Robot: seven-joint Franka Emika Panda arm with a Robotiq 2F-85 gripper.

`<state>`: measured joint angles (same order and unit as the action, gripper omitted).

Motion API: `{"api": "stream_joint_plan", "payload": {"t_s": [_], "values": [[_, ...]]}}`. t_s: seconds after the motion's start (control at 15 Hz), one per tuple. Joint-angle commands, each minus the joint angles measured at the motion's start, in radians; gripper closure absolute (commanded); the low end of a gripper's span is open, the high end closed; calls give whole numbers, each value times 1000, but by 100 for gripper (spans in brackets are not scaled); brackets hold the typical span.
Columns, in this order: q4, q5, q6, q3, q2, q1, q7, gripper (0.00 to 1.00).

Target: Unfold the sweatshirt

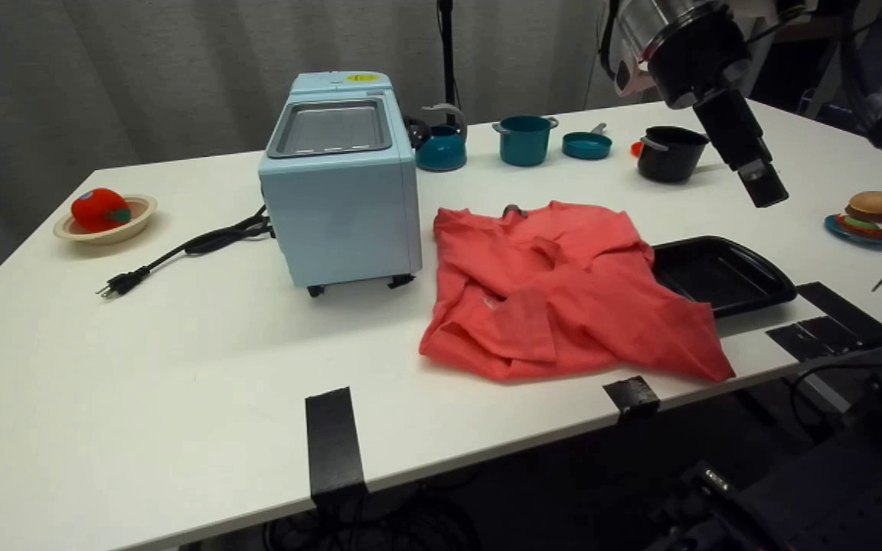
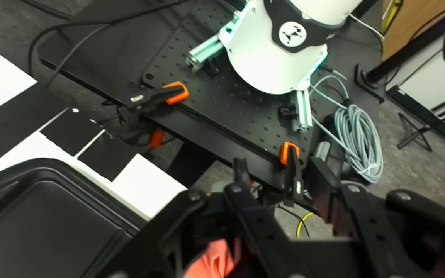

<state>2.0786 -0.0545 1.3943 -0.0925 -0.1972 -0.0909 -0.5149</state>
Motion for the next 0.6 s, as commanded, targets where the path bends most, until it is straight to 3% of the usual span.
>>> {"api": "stream_joint_plan", "payload": {"t_s": [0.0,0.27,0.53], "values": [[-1,-112,9,20,23,36,16,25],[-46,-133,183,31,-2,36,136,0],[-63,-73,402,39,-50,39,284,0]]}}
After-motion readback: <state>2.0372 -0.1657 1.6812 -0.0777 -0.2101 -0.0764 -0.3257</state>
